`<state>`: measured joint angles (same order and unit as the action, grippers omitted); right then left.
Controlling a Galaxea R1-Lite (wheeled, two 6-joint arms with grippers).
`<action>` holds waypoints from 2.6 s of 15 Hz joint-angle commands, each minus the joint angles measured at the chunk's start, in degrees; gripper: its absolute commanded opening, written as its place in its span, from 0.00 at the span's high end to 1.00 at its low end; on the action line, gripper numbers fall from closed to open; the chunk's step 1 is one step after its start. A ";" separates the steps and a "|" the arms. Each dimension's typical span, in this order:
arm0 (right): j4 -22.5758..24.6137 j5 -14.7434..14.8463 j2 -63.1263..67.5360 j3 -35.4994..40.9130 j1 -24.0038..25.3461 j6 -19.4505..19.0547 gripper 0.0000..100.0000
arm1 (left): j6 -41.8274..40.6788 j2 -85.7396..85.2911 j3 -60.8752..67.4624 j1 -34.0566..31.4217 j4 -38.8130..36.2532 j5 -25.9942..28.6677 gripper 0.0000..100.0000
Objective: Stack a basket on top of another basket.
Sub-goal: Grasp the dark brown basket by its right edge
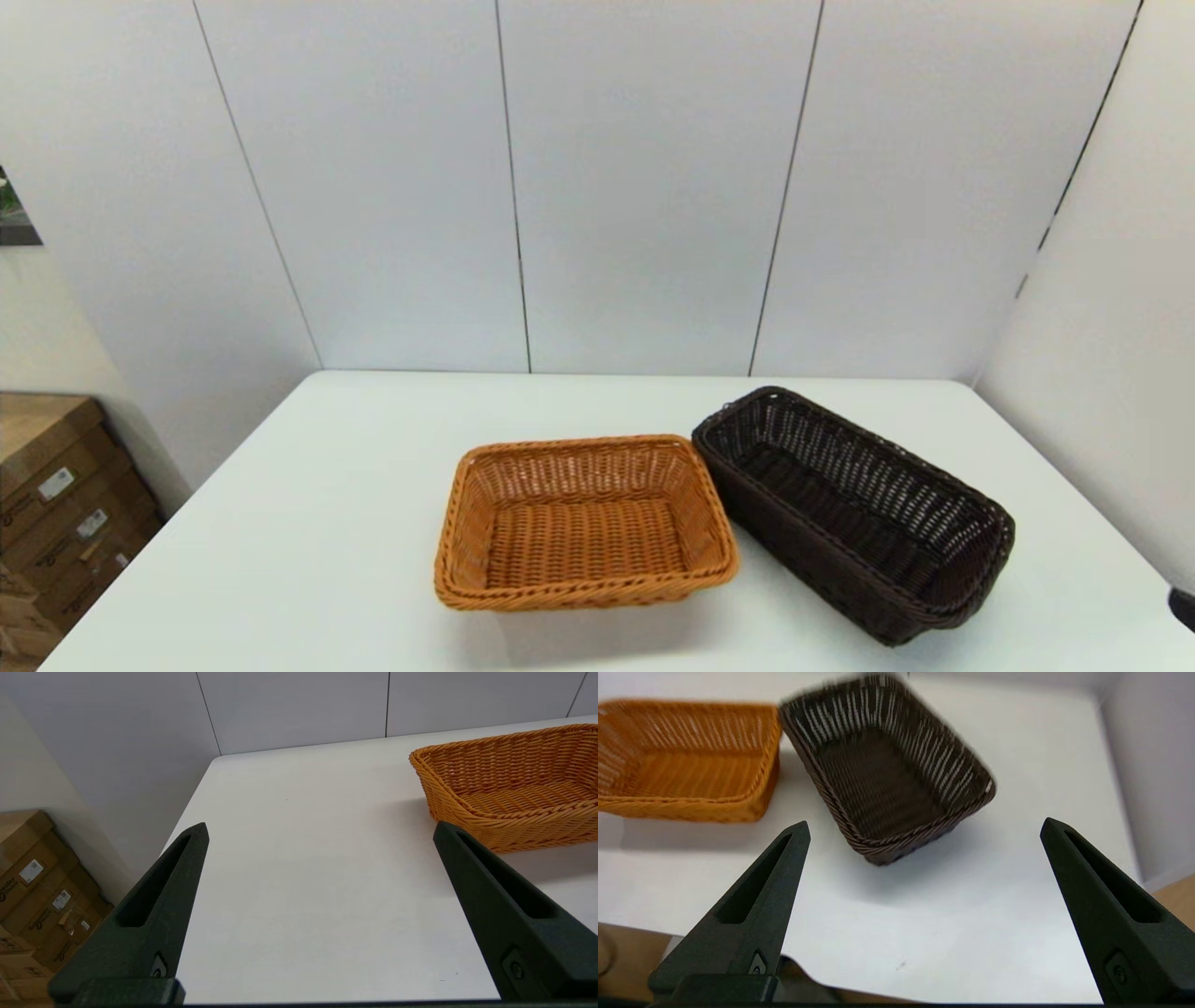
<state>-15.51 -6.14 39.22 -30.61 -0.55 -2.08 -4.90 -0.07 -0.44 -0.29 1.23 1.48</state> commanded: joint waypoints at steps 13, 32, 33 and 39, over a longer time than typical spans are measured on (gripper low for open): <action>-0.40 4.56 55.44 -13.69 -2.18 23.18 0.00 | -0.02 0.07 0.00 0.03 0.00 0.02 0.00; 3.99 7.55 70.73 -14.21 3.36 41.55 0.00 | -0.02 0.07 0.00 0.03 0.00 0.02 0.00; 4.26 7.55 71.26 -14.21 3.36 41.55 0.00 | -0.02 0.07 0.00 0.03 0.00 0.02 0.00; 5.57 7.55 72.32 -14.39 3.01 42.60 0.00 | -0.02 0.07 0.00 0.03 0.00 0.02 0.00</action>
<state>-9.91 1.43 111.39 -44.87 2.58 40.20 -4.90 -0.07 -0.44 -0.29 1.23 1.49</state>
